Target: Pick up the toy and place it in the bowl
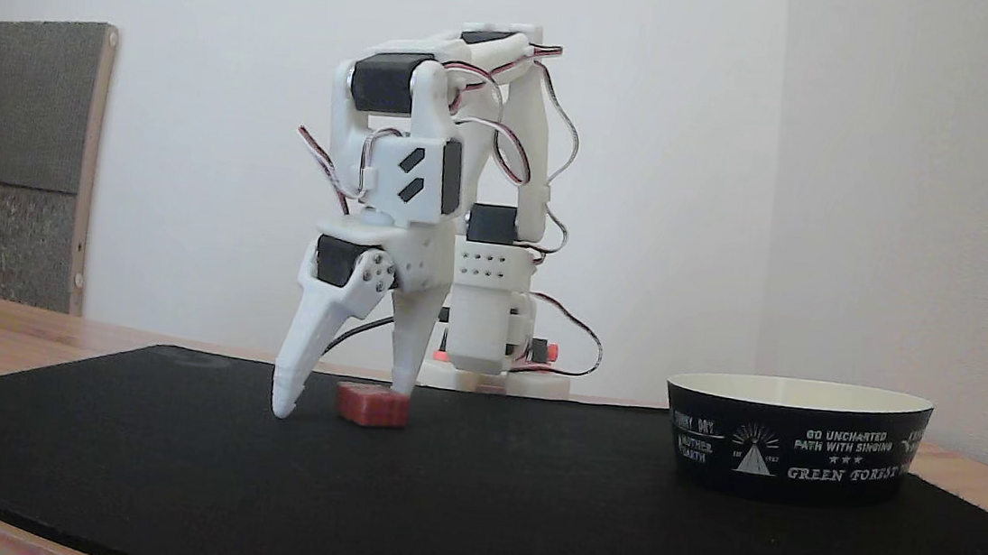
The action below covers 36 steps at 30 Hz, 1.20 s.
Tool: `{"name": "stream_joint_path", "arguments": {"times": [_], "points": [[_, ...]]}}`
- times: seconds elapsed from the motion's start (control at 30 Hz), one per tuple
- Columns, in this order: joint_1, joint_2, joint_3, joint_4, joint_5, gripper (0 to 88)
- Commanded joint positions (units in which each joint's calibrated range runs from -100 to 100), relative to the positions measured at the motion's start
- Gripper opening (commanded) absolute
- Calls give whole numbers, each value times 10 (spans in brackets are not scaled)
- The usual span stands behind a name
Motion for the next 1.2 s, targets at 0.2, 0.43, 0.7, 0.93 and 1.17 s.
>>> {"name": "stream_joint_path", "arguments": {"times": [0.2, 0.43, 0.7, 0.93, 1.17], "points": [[3, 16, -19, -10, -1, 234], [3, 16, -14, -49, 3, 40], [-64, -77, -54, -54, 75, 22], [-277, -264, -37, -103, 149, 22], [-391, -264, 124, -299, 208, 70]]}}
